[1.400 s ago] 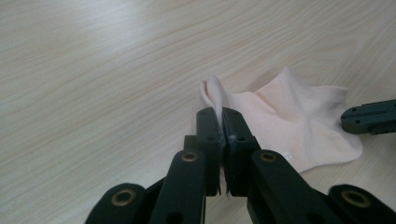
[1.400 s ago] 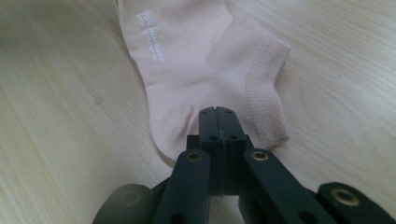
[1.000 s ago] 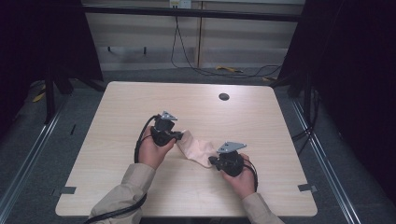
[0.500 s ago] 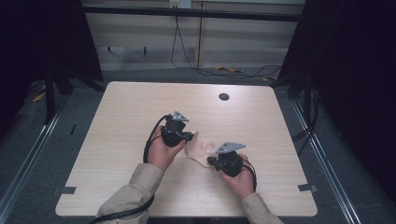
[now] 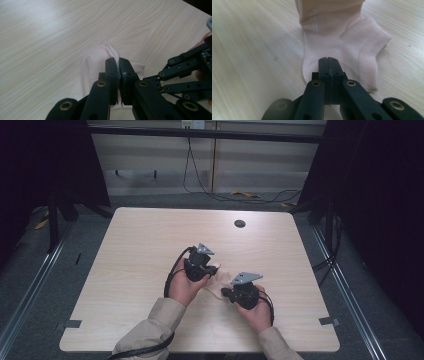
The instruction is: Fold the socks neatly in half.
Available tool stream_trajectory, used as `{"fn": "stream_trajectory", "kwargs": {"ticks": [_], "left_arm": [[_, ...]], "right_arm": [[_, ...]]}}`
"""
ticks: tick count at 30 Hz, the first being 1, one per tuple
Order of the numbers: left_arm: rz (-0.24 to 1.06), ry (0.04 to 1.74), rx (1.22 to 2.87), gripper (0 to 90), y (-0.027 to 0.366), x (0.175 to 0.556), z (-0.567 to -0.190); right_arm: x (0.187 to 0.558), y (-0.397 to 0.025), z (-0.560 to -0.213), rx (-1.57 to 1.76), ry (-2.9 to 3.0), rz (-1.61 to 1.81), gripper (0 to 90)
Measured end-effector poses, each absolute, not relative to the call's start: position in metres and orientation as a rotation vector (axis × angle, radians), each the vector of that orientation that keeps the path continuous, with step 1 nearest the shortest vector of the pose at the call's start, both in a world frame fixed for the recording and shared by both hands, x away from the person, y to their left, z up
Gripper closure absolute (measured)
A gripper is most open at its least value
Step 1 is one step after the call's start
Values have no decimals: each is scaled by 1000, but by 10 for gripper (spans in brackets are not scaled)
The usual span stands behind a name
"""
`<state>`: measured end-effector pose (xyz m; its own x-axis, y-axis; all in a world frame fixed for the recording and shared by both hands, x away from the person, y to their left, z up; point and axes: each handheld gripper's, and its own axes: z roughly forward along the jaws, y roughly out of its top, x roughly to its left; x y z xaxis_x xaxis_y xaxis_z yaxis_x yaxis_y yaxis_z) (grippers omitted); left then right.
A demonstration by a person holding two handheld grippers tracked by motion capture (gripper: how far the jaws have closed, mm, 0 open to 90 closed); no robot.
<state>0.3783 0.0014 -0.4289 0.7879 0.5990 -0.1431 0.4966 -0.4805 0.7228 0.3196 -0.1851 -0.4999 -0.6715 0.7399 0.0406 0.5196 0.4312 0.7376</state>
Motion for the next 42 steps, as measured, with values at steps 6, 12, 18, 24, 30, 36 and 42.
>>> {"fn": "stream_trajectory", "kwargs": {"ticks": [6, 12, 18, 24, 30, 36, 42], "left_arm": [[161, 816, 2175, 870, -2, 378, -432], [166, 813, 2185, 870, -2, 378, -434], [165, 804, 2196, 870, -5, 377, -435], [169, 789, 2197, 869, -11, 374, -436], [160, 774, 2214, 869, -18, 371, -438], [167, 748, 2236, 868, -26, 367, -439], [161, 717, 2249, 868, -34, 361, -441]], "right_arm": [[319, -187, -498, 1087, 2382, 1090, 900], [314, -202, -486, 1099, 2339, 1123, 900], [308, -217, -491, 1133, 2346, 1049, 898], [309, -217, -495, 1151, 2356, 1044, 897], [311, -214, -499, 1157, 2372, 1030, 897], [311, -212, -500, 1146, 2370, 1034, 899], [311, -210, -500, 1146, 2366, 1041, 900]]}}
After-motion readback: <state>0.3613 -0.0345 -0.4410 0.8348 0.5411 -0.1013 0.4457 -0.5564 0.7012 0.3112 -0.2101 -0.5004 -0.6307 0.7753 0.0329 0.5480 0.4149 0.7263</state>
